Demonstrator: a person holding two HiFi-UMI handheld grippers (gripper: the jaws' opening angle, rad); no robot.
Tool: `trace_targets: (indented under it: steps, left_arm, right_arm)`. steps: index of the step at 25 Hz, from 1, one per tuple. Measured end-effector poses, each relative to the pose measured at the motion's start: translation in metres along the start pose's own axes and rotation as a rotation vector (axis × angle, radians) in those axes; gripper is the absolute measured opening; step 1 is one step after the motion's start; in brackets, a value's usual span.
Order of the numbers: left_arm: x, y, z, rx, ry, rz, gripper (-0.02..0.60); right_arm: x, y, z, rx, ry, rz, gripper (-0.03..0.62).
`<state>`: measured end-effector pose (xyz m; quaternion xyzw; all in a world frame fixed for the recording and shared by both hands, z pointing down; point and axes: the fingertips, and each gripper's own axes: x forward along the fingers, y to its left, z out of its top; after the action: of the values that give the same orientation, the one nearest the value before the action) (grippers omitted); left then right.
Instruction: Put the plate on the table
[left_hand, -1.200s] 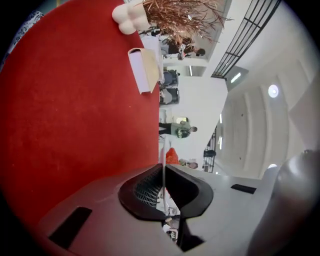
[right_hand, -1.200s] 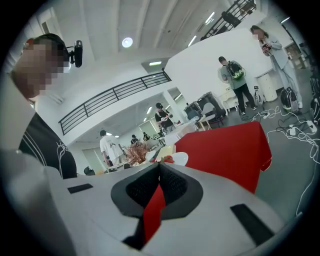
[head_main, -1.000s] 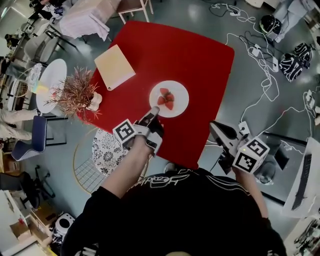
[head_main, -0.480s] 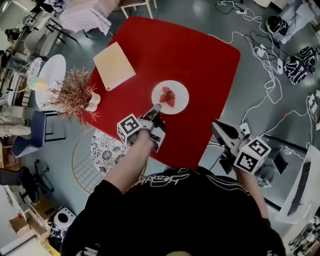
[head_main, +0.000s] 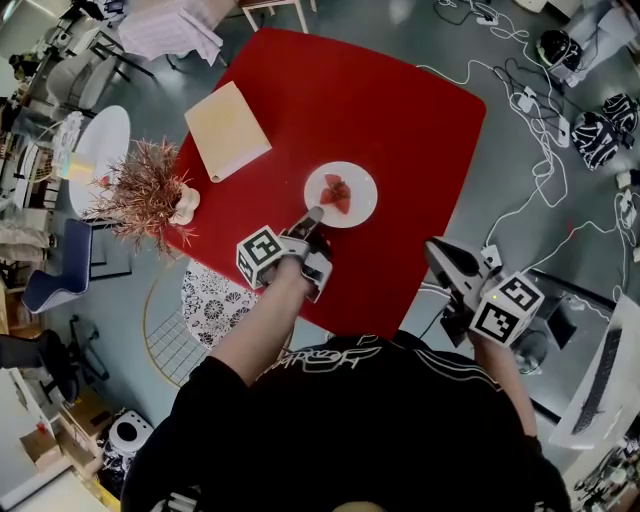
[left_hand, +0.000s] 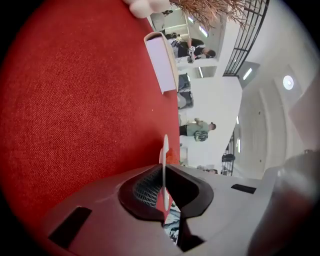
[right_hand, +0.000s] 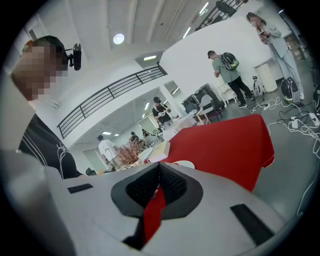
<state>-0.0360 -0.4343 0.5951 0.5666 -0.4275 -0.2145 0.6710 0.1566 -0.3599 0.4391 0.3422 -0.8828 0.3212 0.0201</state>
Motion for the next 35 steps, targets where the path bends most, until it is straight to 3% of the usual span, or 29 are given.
trace_targets:
  steps: [7, 12, 19, 27, 35]
  left_arm:
    - [0.003, -0.003, 0.004, 0.035, 0.003, -0.025, 0.03]
    - [0.005, -0.007, 0.007, 0.029, -0.001, -0.061, 0.142]
    - [0.006, -0.015, 0.004, 0.071, 0.043, -0.128, 0.193]
    - [0.005, -0.017, -0.003, 0.278, 0.106, -0.06, 0.212]
    - [0.007, -0.018, -0.013, 0.59, 0.264, 0.057, 0.238]
  right_arm:
    - [0.004, -0.001, -0.003, 0.034, -0.009, 0.004, 0.008]
    - [0.005, 0.001, -0.005, 0.051, -0.014, 0.012, 0.008]
    - [0.013, 0.009, -0.008, 0.085, -0.019, 0.035, 0.008]
    - [0.012, 0.009, -0.012, 0.082, -0.008, 0.031, 0.008]
    - [0.01, 0.011, -0.012, 0.077, -0.01, 0.029, 0.008]
